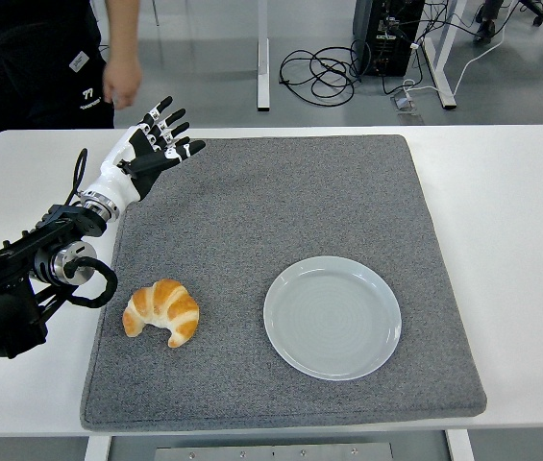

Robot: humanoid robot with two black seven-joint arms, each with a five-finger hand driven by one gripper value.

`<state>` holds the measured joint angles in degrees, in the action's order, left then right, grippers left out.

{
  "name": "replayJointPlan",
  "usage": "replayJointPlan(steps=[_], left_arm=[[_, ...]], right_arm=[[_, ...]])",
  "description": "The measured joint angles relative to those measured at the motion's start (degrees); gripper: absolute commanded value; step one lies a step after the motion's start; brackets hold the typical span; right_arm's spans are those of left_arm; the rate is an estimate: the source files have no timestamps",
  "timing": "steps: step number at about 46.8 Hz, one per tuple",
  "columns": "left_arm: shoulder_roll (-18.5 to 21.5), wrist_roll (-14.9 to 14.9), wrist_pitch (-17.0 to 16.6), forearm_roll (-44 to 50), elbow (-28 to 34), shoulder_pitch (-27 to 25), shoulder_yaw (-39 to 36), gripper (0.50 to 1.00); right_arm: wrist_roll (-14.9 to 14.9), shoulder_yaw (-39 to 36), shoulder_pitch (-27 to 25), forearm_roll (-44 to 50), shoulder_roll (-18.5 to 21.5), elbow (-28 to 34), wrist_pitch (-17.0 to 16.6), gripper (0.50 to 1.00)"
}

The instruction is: Place the bread on the plate

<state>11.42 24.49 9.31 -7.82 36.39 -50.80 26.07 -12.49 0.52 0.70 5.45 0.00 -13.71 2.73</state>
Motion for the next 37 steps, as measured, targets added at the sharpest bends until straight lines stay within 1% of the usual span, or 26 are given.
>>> replayJointPlan(steps=[17,24,37], left_arm=[[0.0,0.0,0.0,0.1,0.0,0.1,0.5,0.969],[-0.1,0.3,0.0,0.5,0.0,1.2,0.8,0.969],[0.1,0.4,-0.1,0.7,0.6,0.9,0.8,0.969]], right_arm=[[0.0,0.0,0.0,0.0,0.0,0.0,0.0,1.000],[0.0,0.0,0.0,0.0,0.0,0.0,0.0,1.000],[0.0,0.0,0.0,0.0,0.0,0.0,0.0,1.000]])
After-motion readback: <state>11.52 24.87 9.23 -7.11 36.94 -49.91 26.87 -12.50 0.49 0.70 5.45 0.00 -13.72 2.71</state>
